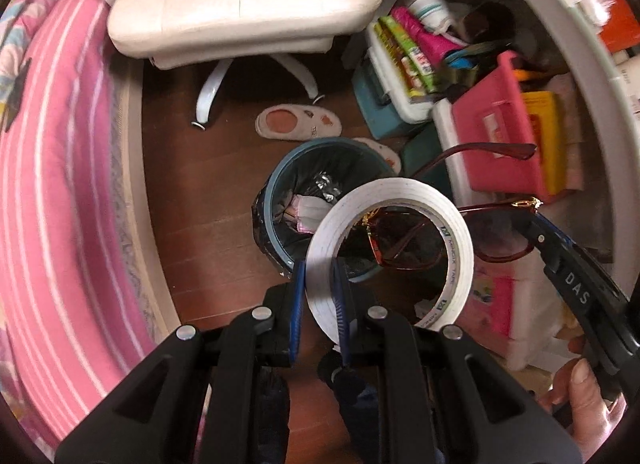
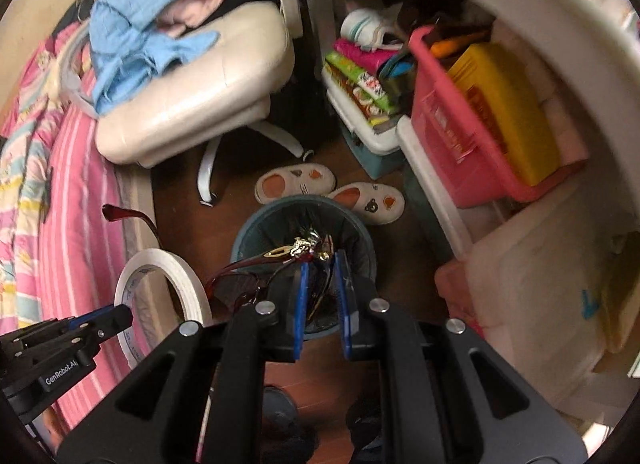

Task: Collect trash
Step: 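Lift the tape roll and sunglasses and carry them toward the trash bin, then open left gripper to drop the tape roll while right gripper releases the sunglasses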

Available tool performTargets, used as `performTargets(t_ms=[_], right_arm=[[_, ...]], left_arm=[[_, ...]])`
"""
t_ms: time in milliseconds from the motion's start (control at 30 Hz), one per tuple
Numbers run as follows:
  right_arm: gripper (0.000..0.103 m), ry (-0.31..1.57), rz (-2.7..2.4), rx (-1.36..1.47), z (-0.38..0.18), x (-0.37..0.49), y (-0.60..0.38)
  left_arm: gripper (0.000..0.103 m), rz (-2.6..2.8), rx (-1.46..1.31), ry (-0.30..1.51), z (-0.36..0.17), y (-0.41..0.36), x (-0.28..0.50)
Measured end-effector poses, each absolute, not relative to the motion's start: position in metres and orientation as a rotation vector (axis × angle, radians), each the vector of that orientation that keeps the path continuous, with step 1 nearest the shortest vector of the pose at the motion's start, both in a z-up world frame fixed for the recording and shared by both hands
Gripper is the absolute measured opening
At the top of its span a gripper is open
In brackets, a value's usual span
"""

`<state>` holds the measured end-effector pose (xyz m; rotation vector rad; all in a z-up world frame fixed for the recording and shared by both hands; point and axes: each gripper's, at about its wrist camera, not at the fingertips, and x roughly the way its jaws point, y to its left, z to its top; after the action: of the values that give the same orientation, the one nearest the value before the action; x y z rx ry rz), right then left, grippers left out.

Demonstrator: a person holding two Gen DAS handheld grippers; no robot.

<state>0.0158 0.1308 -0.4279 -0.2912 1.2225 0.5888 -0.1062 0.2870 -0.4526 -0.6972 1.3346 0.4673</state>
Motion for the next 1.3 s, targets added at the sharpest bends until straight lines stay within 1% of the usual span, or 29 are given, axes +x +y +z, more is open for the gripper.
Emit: performTargets(t_ms=[133, 167, 200, 400, 667, 833, 933, 967, 1000, 1033, 1067, 1133, 1200, 1233, 1267, 1300], right_arm=[[0.015, 1.239, 0.593, -0.327, -0.477, 0.022, 0.136], [0.015, 1.248, 0.595, -0.342, -0.504, 0.026, 0.14], [0.015, 1.252, 0.597, -0.351, -0.518, 0.028, 0.142], [0.015, 1.282, 0.611, -0.386, -0.582, 0.032, 0.154], [0.016, 1.312, 0.613, -0.411, -0.632, 0.034, 0.164], [0.017, 1.325, 0.607, -0.42, -0.654, 0.038, 0.17], [0.02, 1.34, 0.617, -0.415, -0.664, 0.041, 0.172], [0.032, 1.34, 0.622, -0.417, -0.666, 0.042, 0.172], [0.053, 1.336, 0.625, -0.418, -0.667, 0.042, 0.173], [0.061, 1.331, 0.625, -0.42, -0.667, 0.042, 0.173], [0.065, 1.33, 0.625, -0.42, -0.666, 0.043, 0.173], [0.069, 1.334, 0.619, -0.423, -0.666, 0.044, 0.172], [0.078, 1.331, 0.604, -0.417, -0.662, 0.045, 0.168], [0.079, 1.33, 0.6, -0.414, -0.658, 0.046, 0.165], [0.082, 1.33, 0.598, -0.416, -0.655, 0.046, 0.164], [0.084, 1.327, 0.597, -0.421, -0.651, 0.046, 0.161]], left_arm=[[0.014, 0.461, -0.704, 1.35, -0.511, 0.288, -0.1], [0.014, 0.461, -0.705, 1.355, -0.523, 0.288, -0.099], [0.014, 0.459, -0.709, 1.358, -0.533, 0.289, -0.098], [0.014, 0.452, -0.703, 1.387, -0.604, 0.294, -0.091], [0.014, 0.44, -0.706, 1.413, -0.658, 0.298, -0.076], [0.014, 0.43, -0.699, 1.42, -0.679, 0.3, -0.064], [0.015, 0.424, -0.697, 1.426, -0.69, 0.303, -0.056], [0.017, 0.424, -0.692, 1.431, -0.692, 0.304, -0.054], [0.018, 0.424, -0.689, 1.433, -0.694, 0.304, -0.052], [0.024, 0.423, -0.685, 1.435, -0.695, 0.305, -0.051], [0.041, 0.427, -0.682, 1.436, -0.695, 0.304, -0.05], [0.065, 0.452, -0.669, 1.421, -0.691, 0.307, -0.049], [0.067, 0.463, -0.677, 1.413, -0.686, 0.31, -0.049], [0.072, 0.469, -0.681, 1.416, -0.683, 0.311, -0.05], [0.074, 0.472, -0.676, 1.416, -0.681, 0.311, -0.05], [0.074, 0.468, -0.674, 1.415, -0.675, 0.311, -0.05]])
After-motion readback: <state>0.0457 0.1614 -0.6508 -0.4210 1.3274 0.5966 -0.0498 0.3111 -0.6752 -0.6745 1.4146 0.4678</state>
